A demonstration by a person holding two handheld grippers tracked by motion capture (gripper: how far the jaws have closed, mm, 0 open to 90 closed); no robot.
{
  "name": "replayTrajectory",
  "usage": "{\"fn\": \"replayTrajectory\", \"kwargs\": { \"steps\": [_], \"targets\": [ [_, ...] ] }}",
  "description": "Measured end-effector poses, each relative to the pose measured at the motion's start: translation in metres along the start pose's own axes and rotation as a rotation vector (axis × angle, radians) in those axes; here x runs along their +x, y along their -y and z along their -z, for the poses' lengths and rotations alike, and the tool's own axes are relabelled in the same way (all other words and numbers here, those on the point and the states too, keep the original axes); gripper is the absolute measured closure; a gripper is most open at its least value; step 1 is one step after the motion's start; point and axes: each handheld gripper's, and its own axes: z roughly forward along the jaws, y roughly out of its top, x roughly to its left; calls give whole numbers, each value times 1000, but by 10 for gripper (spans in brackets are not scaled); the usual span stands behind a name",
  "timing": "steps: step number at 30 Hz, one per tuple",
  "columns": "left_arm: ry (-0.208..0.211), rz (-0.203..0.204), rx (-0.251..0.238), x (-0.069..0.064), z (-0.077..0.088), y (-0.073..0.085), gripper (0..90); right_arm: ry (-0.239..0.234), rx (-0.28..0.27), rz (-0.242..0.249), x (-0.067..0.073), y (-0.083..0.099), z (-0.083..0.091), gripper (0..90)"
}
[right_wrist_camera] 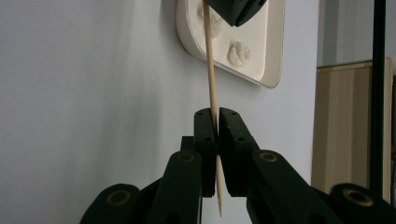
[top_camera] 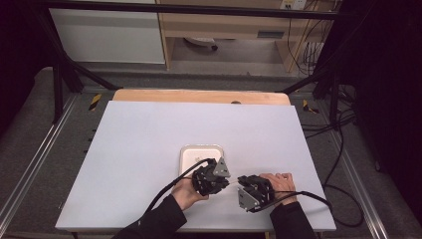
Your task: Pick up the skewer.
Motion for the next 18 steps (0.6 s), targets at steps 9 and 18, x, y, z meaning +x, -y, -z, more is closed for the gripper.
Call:
{"fn": "replayTrajectory", "kwargs": {
  "steps": [9, 18],
  "targets": [
    [4, 2, -6, 1, 0, 0, 883, 2, 4, 44, 1, 0, 1, 889],
    [-10, 7, 58, 3, 3, 2, 719, -5, 32, 50, 3, 1, 0, 890]
  ]
}}
